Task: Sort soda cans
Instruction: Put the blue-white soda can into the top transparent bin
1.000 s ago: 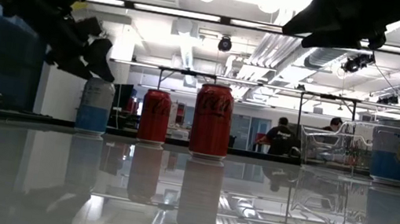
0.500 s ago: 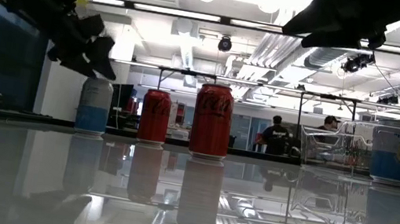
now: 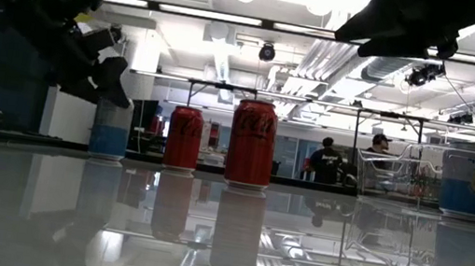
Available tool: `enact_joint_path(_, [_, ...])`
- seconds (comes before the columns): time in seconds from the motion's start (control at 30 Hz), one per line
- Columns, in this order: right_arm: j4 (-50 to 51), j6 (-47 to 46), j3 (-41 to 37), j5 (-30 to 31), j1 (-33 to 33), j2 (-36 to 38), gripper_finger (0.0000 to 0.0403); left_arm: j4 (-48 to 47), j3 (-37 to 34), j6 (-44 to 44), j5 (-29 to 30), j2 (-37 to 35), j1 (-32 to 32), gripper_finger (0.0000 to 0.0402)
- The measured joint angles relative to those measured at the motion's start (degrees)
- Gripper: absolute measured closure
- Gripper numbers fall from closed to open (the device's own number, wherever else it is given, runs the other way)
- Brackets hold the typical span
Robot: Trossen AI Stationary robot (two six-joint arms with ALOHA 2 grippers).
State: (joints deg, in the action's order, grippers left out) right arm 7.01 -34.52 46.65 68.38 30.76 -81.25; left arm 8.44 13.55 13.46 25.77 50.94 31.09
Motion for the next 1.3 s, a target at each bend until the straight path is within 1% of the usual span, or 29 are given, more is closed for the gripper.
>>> enact_joint_path(0.2, [0.0,0.4,0.0,0.0,0.0,0.0,0.0102,1.6,-0.1,-0.1,-2.0,1.4,0.5,0.0080])
enact_joint_path(0.47, [0.0,0.5,0.0,0.0,0.0,0.0,0.0102,6.5,0.0,-0.2,-4.2,7.9,1.6,0.0081])
enact_joint_path(0.6, [0.0,0.5,0.0,0.0,0.0,0.0,0.0102,8.8,0.0,-0.7,-4.6,9.8,1.6,0.0097])
enact_joint_path(0.73, [0.0,0.5,0.0,0.0,0.0,0.0,0.0102,8.9,0.0,-2.8,-5.1,9.7,1.6,0.0128])
enact_joint_path(0.83, [-0.3,0.5,0.0,0.0,0.3,0.0,0.0102,8.6,-0.1,-4.7,-6.2,7.8,0.8,0.0131])
enact_joint_path(0.9, [-1.4,2.2,0.0,0.8,1.0,0.0,0.0102,6.4,0.5,-5.5,-7.5,5.9,-0.5,0.0131])
enact_joint_path(1.03, [-1.9,7.0,2.8,4.7,3.4,0.1,0.0102,2.5,5.8,-7.9,-6.8,1.7,-3.5,0.0131])
enact_joint_path(1.1, [-1.9,9.9,5.1,5.9,4.7,0.4,0.0102,-1.3,9.2,-8.6,-6.4,0.3,-5.7,0.0131])
enact_joint_path(1.2, [-1.9,14.8,8.8,6.6,6.7,1.3,0.0102,-5.7,14.7,-10.0,-7.5,-0.1,-9.8,0.0131])
enact_joint_path(1.3, [-0.6,18.7,11.8,6.7,8.5,2.8,0.0102,-4.7,20.9,-11.5,-9.9,0.9,-13.6,0.0131])
